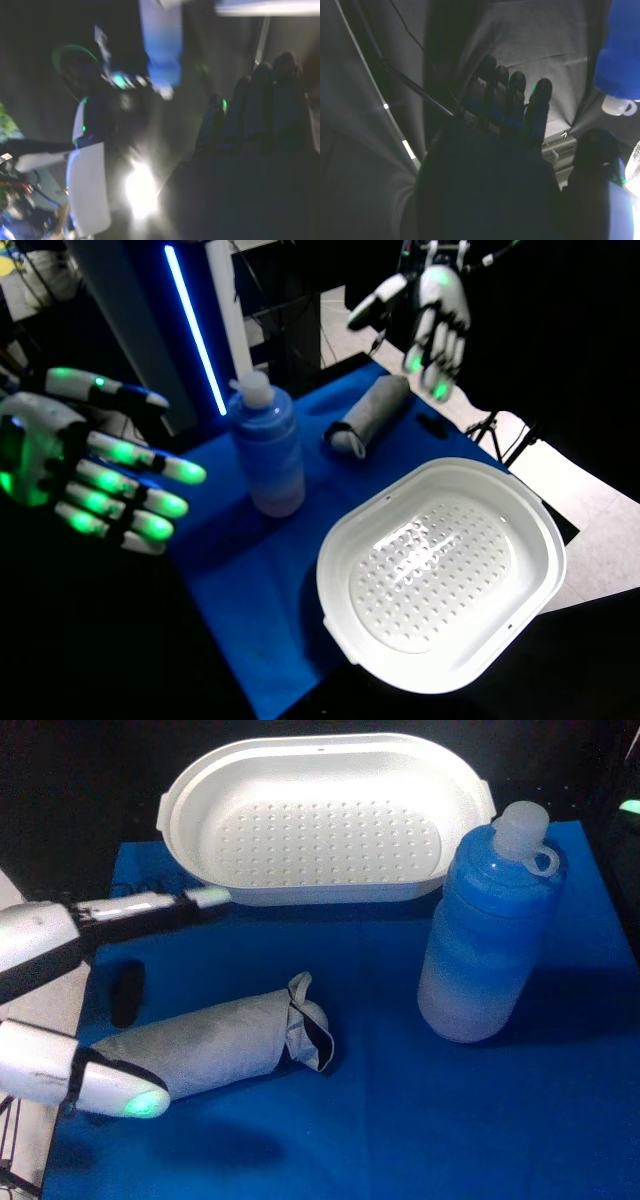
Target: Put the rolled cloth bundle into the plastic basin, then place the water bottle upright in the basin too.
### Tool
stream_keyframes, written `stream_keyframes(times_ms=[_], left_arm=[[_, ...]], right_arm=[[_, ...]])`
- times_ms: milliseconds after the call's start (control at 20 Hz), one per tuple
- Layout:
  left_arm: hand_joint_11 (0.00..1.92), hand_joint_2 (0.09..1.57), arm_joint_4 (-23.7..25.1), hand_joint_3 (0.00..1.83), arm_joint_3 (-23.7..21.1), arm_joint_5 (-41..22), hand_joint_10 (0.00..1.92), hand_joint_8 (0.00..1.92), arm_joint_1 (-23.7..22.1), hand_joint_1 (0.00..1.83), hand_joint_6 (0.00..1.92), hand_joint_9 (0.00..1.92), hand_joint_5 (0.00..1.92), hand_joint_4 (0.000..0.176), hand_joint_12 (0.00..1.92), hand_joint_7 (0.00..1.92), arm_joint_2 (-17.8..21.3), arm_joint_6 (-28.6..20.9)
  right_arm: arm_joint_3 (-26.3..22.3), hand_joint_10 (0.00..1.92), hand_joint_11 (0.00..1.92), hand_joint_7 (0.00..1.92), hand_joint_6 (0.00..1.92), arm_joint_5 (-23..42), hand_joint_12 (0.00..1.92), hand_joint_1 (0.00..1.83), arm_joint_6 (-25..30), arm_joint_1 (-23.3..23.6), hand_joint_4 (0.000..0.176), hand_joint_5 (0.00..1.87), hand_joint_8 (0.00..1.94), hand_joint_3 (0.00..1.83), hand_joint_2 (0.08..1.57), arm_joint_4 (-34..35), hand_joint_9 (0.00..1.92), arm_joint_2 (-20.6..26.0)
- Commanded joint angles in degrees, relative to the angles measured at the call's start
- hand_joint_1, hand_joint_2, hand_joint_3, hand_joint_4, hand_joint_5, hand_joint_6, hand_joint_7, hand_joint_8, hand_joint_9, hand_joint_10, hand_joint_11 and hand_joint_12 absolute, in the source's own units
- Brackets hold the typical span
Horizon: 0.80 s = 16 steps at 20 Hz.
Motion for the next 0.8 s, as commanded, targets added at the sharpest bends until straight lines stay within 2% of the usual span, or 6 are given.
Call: stream_keyframes(times_ms=[0, 100, 450, 600, 700, 750], left_arm=[[0.37, 0.82, -0.03, 0.0, 0.27, -2.19, 0.01, 0.0, -1.31, 0.7, 0.0, 0.33, 0.22, 0.175, 0.08, 0.28, -0.5, -1.17], [0.11, 0.83, 5.98, 0.0, 0.96, 4.21, 0.0, 0.0, -5.5, 0.75, 0.0, 0.41, 0.28, 0.174, 1.09, 0.36, -1.37, -1.4], [0.04, 0.87, 19.58, 0.01, 2.21, 17.01, 0.03, 0.0, -12.62, 0.86, 0.0, 0.6, 0.29, 0.176, 1.65, 0.49, -5.1, -1.33], [0.04, 0.89, 21.12, 0.0, 2.77, 20.25, 0.04, 0.0, -13.49, 0.9, 0.0, 0.6, 0.3, 0.154, 1.71, 0.5, -6.04, -0.06], [0.03, 0.97, 21.06, 0.0, 3.01, 21.24, 0.92, 0.01, -13.62, 0.91, 0.0, 0.31, 0.39, 0.113, 1.84, 0.62, -6.38, 0.74], [0.01, 1.02, 20.92, 0.0, 3.12, 21.32, 1.09, 0.01, -13.64, 0.9, 0.0, 0.26, 0.43, 0.099, 1.9, 0.65, -6.5, 0.74]], right_arm=[[0.38, 0.0, 0.0, 0.22, 0.0, 6.6, 0.41, 0.0, 0.49, 0.45, 0.059, 0.33, 0.0, 0.0, 1.41, -0.14, 0.17, -0.01], [0.41, 0.0, 0.0, 0.22, 0.0, 6.39, 0.41, 0.01, 0.49, 0.45, 0.074, 0.33, 0.0, 0.0, 1.41, -0.14, 0.16, 0.0], [0.39, 0.0, 0.0, 0.23, 0.0, 6.39, 0.4, 0.01, 0.5, 0.44, 0.071, 0.32, 0.0, 0.0, 1.41, -0.16, 0.17, 0.03], [0.38, 0.0, 0.0, 0.23, 0.0, 6.39, 0.42, 0.02, 0.56, 0.44, 0.08, 0.32, 0.0, 0.0, 1.39, -0.16, 0.17, -0.02], [0.38, 0.0, 0.03, 0.24, 0.0, 6.39, 0.45, 0.0, 0.63, 0.44, 0.075, 0.33, 0.0, 0.0, 1.4, -0.17, 0.19, -0.06], [0.38, 0.0, 0.01, 0.25, 0.0, 6.39, 0.45, 0.0, 0.64, 0.44, 0.076, 0.33, 0.0, 0.0, 1.39, -0.18, 0.19, -0.07]])
